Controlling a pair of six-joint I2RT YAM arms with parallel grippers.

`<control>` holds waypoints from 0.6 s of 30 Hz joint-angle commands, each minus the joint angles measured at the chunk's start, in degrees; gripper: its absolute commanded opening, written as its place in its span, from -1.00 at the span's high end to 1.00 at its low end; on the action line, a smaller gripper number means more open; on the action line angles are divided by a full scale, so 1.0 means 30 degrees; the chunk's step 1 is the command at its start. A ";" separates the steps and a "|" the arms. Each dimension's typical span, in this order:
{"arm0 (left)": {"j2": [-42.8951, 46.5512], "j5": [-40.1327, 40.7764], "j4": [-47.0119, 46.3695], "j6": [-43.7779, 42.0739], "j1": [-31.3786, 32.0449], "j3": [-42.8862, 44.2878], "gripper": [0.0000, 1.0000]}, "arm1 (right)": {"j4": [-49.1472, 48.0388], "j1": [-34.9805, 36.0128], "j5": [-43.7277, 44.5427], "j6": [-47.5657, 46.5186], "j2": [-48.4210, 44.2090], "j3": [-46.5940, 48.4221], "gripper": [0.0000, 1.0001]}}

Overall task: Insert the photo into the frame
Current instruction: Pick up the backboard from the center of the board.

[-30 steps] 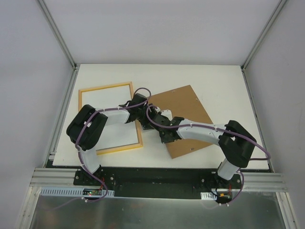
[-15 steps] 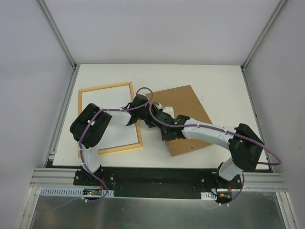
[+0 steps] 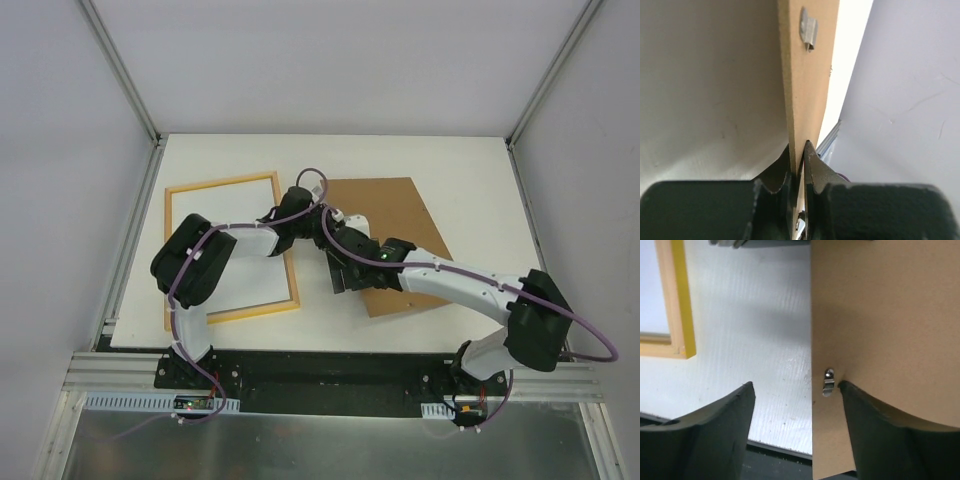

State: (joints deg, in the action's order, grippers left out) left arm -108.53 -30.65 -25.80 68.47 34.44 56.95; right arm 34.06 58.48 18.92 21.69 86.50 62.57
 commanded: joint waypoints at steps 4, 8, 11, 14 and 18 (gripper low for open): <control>-0.0239 -0.1293 0.1597 -0.1345 -0.0549 0.1494 1.00 | 0.2061 -0.0652 0.1251 -0.1341 -0.4276 0.0181 -0.64; 0.0432 -0.2319 0.3146 -0.3071 -0.1370 0.2547 1.00 | 0.2357 -0.3370 0.0904 -0.2481 -0.7030 -0.0316 -0.70; 0.1602 -0.2525 0.4643 -0.4391 -0.1867 0.2814 1.00 | 0.1890 -0.6737 -0.1201 -0.3769 -0.8234 -0.0785 -0.72; 0.2746 -0.2905 0.6078 -0.5300 -0.2307 0.3019 1.00 | 0.1215 -0.9669 -0.3398 -0.4797 -0.8705 -0.0612 -0.78; 0.4385 -0.3287 0.6988 -0.5975 -0.2631 0.2611 1.00 | -0.0918 -1.4501 -0.9156 -0.5648 -0.8094 -0.0786 -0.86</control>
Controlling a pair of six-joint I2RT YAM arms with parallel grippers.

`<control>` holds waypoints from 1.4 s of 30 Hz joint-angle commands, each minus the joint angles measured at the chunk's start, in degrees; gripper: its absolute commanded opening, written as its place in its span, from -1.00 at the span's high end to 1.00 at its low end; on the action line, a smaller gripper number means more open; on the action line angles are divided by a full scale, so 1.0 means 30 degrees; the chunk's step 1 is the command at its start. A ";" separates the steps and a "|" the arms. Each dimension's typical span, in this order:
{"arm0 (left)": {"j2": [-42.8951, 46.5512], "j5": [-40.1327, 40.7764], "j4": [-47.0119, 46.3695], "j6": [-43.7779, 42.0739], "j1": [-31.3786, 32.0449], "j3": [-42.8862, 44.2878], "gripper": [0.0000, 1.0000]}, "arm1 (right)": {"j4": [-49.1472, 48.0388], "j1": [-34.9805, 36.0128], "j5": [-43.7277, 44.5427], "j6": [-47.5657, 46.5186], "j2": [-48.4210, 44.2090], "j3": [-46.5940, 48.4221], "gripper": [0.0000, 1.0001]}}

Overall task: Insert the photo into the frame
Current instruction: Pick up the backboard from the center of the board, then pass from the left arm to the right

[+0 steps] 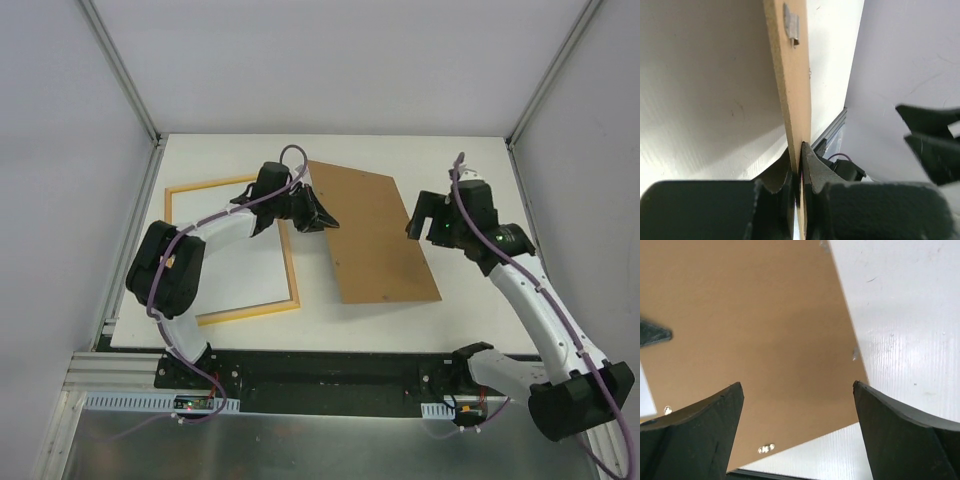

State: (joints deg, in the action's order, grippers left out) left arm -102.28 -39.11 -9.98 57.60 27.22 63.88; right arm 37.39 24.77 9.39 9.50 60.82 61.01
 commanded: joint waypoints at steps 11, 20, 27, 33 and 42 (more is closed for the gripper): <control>0.6696 -0.2283 0.3002 -0.3117 -0.0899 -0.1720 1.00 | -0.9529 -0.9547 -1.5782 0.0262 0.4276 -0.2174 -0.99; 1.0154 -0.3543 0.3238 -0.2795 -0.2657 -0.2923 1.00 | -1.3689 -0.9752 -1.8451 0.1346 0.5830 -0.3490 -0.92; 1.1387 -0.4218 0.3238 -0.2152 -0.3477 -0.2836 1.00 | -1.7379 -0.9607 -2.0616 0.2954 0.6914 -0.4634 -0.92; 1.1973 -0.4861 0.3238 -0.1741 -0.4122 -0.2163 1.00 | -1.8643 -0.8465 -2.1088 0.3777 0.6944 -0.4899 -0.92; 1.2062 -0.5946 0.2828 -0.0628 -0.4826 -0.1166 1.00 | -2.0108 -0.6735 -2.1499 0.5301 0.7646 -0.3962 -0.92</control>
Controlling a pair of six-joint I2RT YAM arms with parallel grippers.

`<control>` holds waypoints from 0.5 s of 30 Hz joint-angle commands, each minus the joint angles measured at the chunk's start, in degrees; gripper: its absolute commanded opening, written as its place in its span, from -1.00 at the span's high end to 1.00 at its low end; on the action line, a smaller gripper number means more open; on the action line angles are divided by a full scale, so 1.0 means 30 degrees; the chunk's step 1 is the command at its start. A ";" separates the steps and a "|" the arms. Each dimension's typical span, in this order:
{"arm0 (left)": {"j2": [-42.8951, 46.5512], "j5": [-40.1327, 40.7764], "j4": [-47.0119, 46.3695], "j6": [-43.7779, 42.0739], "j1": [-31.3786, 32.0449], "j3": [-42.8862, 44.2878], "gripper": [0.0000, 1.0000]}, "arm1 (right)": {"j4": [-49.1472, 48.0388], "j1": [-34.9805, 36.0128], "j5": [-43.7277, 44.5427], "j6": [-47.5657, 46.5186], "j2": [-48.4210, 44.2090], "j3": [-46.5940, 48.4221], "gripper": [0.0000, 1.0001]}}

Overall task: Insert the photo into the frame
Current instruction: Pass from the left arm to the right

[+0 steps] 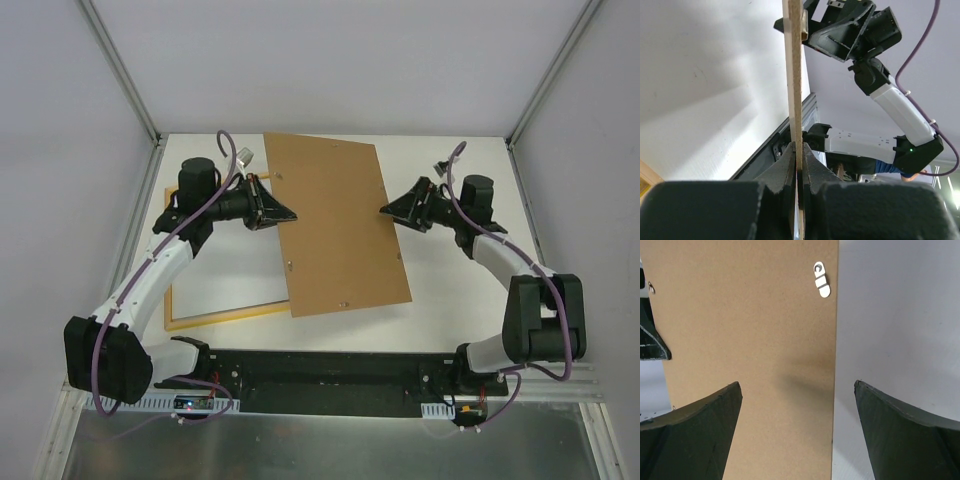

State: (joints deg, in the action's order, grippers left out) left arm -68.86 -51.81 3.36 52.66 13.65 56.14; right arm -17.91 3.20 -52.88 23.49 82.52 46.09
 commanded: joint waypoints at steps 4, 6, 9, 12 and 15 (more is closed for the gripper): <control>0.1010 -0.2006 -0.1791 0.1341 -0.0536 0.1853 1.00 | -0.3628 0.0543 -0.1442 0.2301 0.1027 0.1192 -0.92; 0.0923 -0.2094 -0.1996 0.1488 -0.0653 0.1970 1.00 | -0.5388 0.0661 -0.1970 0.3707 0.1262 0.1074 -0.93; 0.0777 -0.2357 -0.2289 0.1634 -0.0741 0.2116 1.00 | -0.9363 0.0661 -0.2819 0.6660 0.1379 0.0636 -0.96; 0.0454 -0.2942 -0.3253 0.2014 -0.0800 0.2059 1.00 | -1.4810 0.0603 -0.3611 1.1171 0.1817 0.0400 -0.85; 0.0278 -0.3557 -0.3900 0.2162 -0.1092 0.2087 1.00 | -1.9793 0.0456 -0.3993 1.5505 0.2490 0.0283 -0.61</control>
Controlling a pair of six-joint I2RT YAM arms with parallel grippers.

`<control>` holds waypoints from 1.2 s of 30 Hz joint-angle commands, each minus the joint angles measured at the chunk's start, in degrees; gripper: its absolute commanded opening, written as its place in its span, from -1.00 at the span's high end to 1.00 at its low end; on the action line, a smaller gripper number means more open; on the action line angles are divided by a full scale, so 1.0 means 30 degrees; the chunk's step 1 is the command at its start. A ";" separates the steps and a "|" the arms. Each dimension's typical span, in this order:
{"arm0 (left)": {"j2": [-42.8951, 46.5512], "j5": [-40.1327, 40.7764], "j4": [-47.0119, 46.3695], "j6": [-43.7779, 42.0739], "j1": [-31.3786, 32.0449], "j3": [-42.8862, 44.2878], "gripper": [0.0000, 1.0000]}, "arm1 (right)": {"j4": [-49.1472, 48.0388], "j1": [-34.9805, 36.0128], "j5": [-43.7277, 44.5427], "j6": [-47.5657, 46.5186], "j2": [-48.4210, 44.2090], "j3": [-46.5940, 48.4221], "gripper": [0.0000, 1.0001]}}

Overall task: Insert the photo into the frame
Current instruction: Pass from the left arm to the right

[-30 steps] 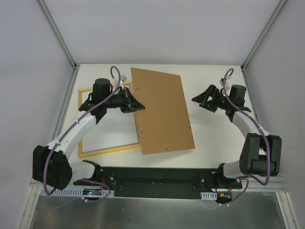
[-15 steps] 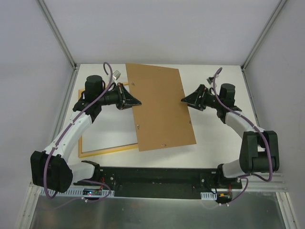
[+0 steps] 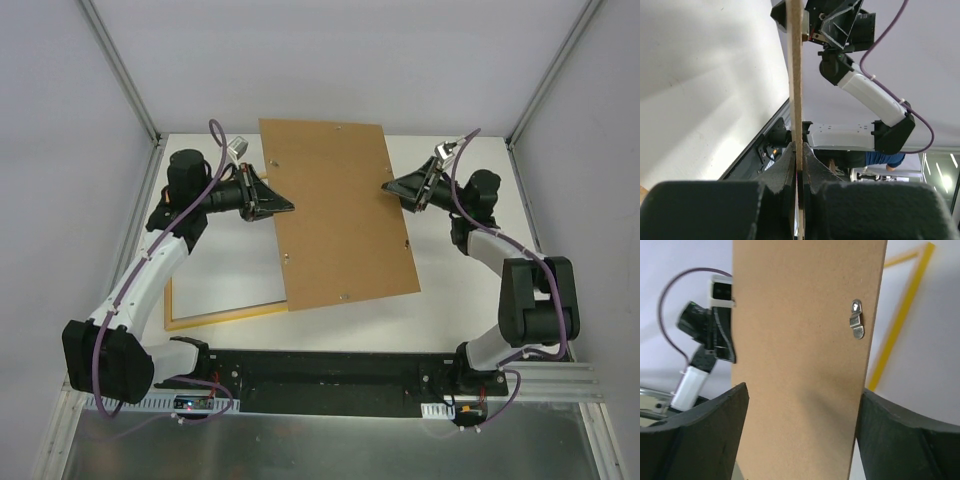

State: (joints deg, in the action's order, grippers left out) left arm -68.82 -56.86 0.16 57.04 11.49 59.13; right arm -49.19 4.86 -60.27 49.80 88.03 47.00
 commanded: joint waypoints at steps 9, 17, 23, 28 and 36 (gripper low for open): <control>-0.0557 -0.3399 -0.3512 0.0325 -0.0958 0.1529 1.00 | -1.2871 -0.0098 -0.2175 0.9738 -0.0072 -0.1164 -0.15; -0.1085 -0.3050 -0.3134 -0.0757 -0.1016 0.1470 1.00 | -1.2842 0.0078 -0.2790 1.0089 -0.2299 -0.2394 0.10; -0.1523 -0.2786 -0.2838 -0.1346 -0.1016 0.1354 1.00 | -1.2813 0.0166 -0.2966 1.0294 -0.3560 -0.3069 0.24; -0.1671 -0.2492 -0.2809 -0.1492 -0.1016 0.1178 1.00 | -1.2345 0.0166 -0.3113 1.0207 -0.4322 -0.3363 0.36; -0.1729 -0.2257 -0.2721 -0.1463 -0.1016 0.1089 1.00 | -0.7325 0.0166 -0.3084 0.6995 -0.6252 -0.3452 0.78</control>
State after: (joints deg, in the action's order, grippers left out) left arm -73.73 -67.55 -5.67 55.22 8.54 61.28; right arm -71.24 4.43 -68.36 78.13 75.70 35.64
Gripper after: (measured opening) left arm 0.008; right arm 0.177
